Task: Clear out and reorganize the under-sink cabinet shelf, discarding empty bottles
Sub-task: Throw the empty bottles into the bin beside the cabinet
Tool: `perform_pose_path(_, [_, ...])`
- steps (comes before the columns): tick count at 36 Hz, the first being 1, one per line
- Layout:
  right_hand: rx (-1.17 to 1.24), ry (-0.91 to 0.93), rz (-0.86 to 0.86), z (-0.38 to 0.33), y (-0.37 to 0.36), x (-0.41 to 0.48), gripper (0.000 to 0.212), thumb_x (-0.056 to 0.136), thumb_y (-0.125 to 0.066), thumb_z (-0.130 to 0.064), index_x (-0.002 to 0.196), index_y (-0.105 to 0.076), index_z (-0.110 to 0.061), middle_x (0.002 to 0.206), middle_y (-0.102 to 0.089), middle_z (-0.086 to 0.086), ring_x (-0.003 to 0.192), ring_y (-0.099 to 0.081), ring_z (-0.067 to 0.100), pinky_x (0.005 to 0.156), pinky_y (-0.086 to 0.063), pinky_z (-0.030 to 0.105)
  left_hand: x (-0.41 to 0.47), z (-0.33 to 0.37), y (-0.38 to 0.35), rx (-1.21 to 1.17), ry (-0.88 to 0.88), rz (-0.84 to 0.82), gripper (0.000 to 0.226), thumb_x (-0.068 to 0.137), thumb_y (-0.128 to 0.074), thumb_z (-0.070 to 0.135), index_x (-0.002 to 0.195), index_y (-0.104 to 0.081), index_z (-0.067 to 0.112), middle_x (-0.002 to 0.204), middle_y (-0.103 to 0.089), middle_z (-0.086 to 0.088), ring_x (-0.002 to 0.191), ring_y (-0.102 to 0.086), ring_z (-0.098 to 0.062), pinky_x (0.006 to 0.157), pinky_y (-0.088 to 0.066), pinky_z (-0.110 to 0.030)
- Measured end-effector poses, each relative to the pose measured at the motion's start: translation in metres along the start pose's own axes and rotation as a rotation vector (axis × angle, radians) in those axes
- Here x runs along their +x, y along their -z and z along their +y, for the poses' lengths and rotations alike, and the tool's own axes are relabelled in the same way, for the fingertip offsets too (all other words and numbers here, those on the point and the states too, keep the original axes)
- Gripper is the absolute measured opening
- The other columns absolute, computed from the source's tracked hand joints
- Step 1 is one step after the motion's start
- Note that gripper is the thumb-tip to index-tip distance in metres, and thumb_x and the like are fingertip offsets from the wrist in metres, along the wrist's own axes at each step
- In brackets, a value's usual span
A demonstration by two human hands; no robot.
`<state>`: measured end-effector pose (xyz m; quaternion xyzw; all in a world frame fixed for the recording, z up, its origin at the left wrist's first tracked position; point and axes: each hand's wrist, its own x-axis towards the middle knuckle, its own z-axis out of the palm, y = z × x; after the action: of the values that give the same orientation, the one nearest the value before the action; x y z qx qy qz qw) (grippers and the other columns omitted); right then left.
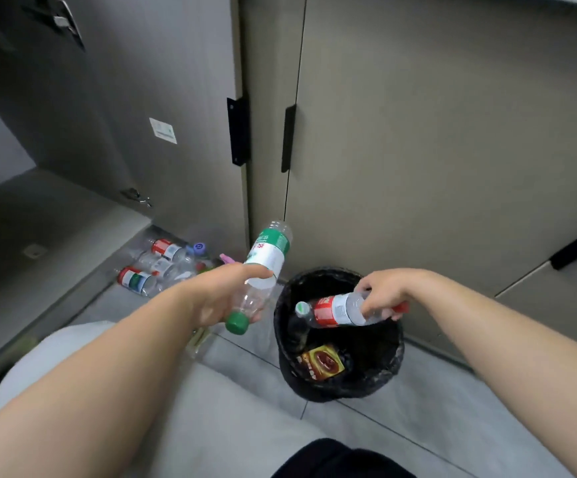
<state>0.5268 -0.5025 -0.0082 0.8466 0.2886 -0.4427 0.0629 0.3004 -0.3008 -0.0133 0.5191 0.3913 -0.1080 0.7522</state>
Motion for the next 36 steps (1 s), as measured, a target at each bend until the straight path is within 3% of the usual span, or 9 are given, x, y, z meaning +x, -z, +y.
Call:
perform_pose_path(6, [-0.222,0.026,0.008,-0.009,-0.022,0.022,0.051,0.082,-0.071,-0.016,0.129,-0.053,-0.016,0.107,-0.07,0.015,0.075,-0.062,0.028,0.066,-0.052,0.034,-0.004,-0.005,0.001,0.016,-0.018,0.046,0.039,0.089,-0.069,0.023,0.126,-0.059,0.017,0.109,-0.067,-0.016,0.092,-0.066,-0.027,0.078,-0.061,-0.04])
perform_pose_path(10, [-0.292,0.076,-0.067,-0.002,-0.006,0.024,0.05,0.083,-0.076,-0.012,0.129,-0.058,-0.016,0.12,-0.069,0.011,0.097,-0.066,0.026,0.086,-0.054,0.036,-0.01,-0.009,0.005,0.042,0.006,0.07,0.036,0.089,-0.071,0.022,0.123,-0.059,0.018,0.115,-0.067,-0.02,0.095,-0.067,-0.03,0.082,-0.062,-0.044])
perform_pose_path(15, [-0.507,-0.01,-0.046,0.003,-0.003,0.026,0.049,0.082,-0.078,-0.025,0.125,-0.06,-0.013,0.114,-0.069,0.004,0.097,-0.067,0.024,0.083,-0.052,0.03,-0.011,-0.009,0.005,0.034,-0.007,0.097,0.033,0.092,-0.071,0.02,0.122,-0.059,0.016,0.124,-0.065,-0.022,0.099,-0.068,-0.032,0.076,-0.062,-0.042])
perform_pose_path(17, [-0.533,-0.076,-0.001,0.002,-0.01,0.033,0.055,0.08,-0.078,-0.03,0.126,-0.058,-0.008,0.098,-0.071,0.006,0.082,-0.07,0.024,0.073,-0.057,0.032,-0.01,-0.008,0.004,0.029,-0.003,0.103,0.029,0.092,-0.071,0.021,0.118,-0.059,0.017,0.125,-0.066,-0.022,0.099,-0.069,-0.032,0.072,-0.062,-0.039])
perform_pose_path(19, [-0.442,-0.122,0.071,0.0,-0.02,0.043,0.064,0.077,-0.08,-0.034,0.127,-0.05,-0.007,0.079,-0.064,0.006,0.064,-0.065,0.021,0.06,-0.055,0.03,-0.008,-0.008,0.003,0.029,0.002,0.108,0.03,0.091,-0.073,0.023,0.117,-0.06,0.017,0.123,-0.068,-0.02,0.099,-0.072,-0.031,0.071,-0.062,-0.038])
perform_pose_path(23, [-0.214,-0.101,0.249,-0.001,-0.044,0.068,0.077,0.073,-0.078,-0.041,0.134,-0.041,-0.014,0.099,-0.063,0.005,0.091,-0.071,0.027,0.078,-0.057,0.032,-0.004,-0.007,0.0,0.035,-0.002,0.141,0.036,0.09,-0.077,0.026,0.12,-0.059,0.018,0.119,-0.07,-0.017,0.096,-0.077,-0.029,0.069,-0.062,-0.037])
perform_pose_path(27, [-0.032,-0.038,0.363,-0.001,-0.069,0.092,0.062,0.081,-0.074,-0.04,0.134,-0.052,-0.017,0.133,-0.052,0.013,0.114,-0.06,0.035,0.085,-0.051,0.036,-0.001,-0.007,-0.001,0.03,-0.013,0.167,0.036,0.087,-0.08,0.029,0.114,-0.058,0.023,0.116,-0.071,-0.012,0.089,-0.078,-0.025,0.066,-0.061,-0.033])
perform_pose_path(36, [0.192,0.085,0.469,-0.008,-0.097,0.119,0.042,0.094,-0.055,-0.015,0.134,-0.056,-0.027,0.131,-0.055,0.011,0.111,-0.058,0.035,0.09,-0.05,0.037,0.007,-0.009,0.01,0.012,0.003,0.184,0.026,0.087,-0.078,0.018,0.105,-0.06,0.025,0.126,-0.062,-0.01,0.111,-0.068,-0.031,0.077,-0.063,-0.036])
